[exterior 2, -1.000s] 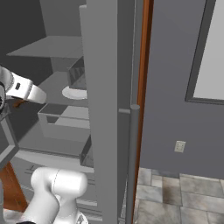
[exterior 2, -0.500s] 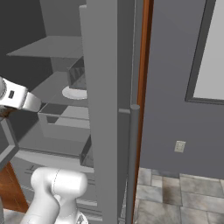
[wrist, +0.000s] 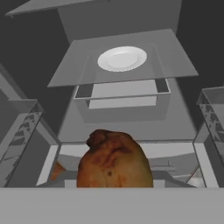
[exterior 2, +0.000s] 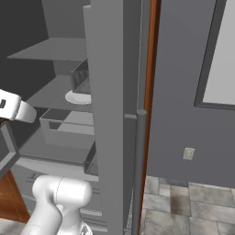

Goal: Transport the chicken drumstick from the fridge to the microwave and turn on the microwave.

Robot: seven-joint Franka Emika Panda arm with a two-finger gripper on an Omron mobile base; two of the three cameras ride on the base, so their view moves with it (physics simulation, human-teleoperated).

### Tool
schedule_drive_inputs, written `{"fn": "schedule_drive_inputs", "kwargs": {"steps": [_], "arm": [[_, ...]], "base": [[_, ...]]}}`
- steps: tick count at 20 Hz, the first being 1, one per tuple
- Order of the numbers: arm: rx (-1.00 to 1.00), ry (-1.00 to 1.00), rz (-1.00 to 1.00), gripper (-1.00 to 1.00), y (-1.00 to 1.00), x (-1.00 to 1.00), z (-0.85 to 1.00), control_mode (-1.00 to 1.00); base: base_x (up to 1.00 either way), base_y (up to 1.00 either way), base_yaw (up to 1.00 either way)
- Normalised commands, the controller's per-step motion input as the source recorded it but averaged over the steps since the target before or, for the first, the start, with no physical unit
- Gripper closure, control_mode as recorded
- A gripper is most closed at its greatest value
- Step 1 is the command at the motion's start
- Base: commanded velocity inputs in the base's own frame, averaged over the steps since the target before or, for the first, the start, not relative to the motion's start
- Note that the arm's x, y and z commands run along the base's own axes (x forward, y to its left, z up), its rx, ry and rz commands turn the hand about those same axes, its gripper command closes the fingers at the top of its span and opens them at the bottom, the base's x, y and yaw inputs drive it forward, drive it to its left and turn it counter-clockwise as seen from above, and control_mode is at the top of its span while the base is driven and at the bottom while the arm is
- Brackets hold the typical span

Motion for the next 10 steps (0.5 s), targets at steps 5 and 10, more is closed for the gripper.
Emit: {"fn": "schedule_drive_inputs", "kwargs": {"steps": [5, 10], "arm": [[0.00, 0.00, 0.00, 1.00, 0.00, 0.00, 0.00, -1.00], [0.00, 0.00, 0.00, 1.00, 0.00, 0.00, 0.00, -1.00]], "base": [[0.00, 0.00, 0.00], [0.00, 0.00, 0.00]]}}
